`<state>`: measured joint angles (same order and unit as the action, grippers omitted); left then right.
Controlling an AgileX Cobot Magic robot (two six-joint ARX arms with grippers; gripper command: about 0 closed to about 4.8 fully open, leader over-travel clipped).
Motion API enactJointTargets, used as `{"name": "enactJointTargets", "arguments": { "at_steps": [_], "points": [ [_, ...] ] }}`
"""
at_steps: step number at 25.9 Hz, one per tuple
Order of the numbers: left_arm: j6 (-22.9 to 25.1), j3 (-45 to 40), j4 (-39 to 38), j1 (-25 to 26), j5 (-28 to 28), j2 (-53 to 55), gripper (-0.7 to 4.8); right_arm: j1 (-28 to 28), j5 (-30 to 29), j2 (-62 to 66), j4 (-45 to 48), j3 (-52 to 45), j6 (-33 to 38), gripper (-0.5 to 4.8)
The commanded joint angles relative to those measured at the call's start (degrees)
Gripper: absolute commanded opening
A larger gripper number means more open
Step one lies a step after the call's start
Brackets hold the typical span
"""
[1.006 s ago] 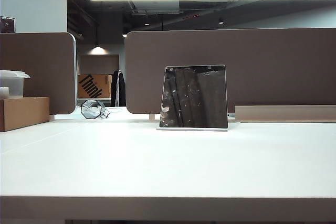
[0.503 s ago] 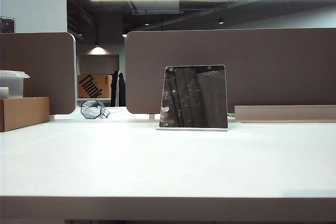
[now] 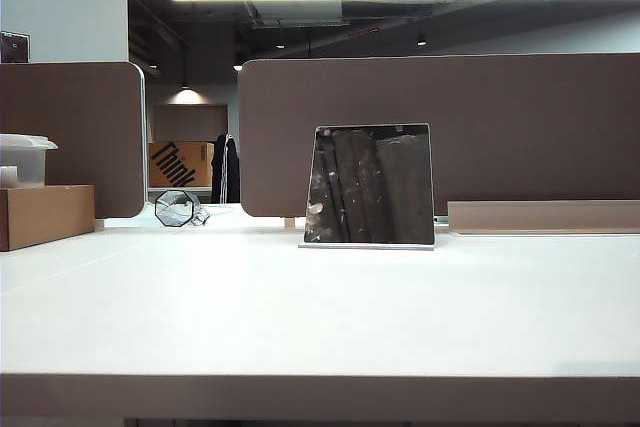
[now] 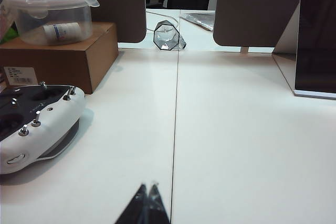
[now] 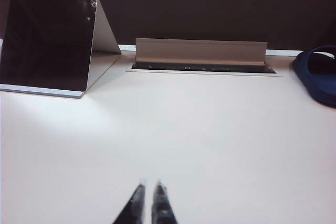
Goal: Push the center of the mirror on the table forward to move it for a short distance.
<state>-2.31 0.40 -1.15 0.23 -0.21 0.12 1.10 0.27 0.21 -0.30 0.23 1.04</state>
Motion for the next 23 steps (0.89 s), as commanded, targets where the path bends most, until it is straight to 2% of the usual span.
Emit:
{"name": "enactJointTargets", "arguments": {
  "at_steps": [1, 23],
  "points": [
    [0.2, 0.0, 0.3, 0.1, 0.1, 0.0, -0.05, -0.1, 0.2, 0.0, 3.0, -0.3, 0.5, 0.27],
    [0.2, 0.0, 0.3, 0.1, 0.1, 0.0, -0.05, 0.0, 0.1, 0.0, 2.9, -0.3, 0.5, 0.27]
  ]
}}
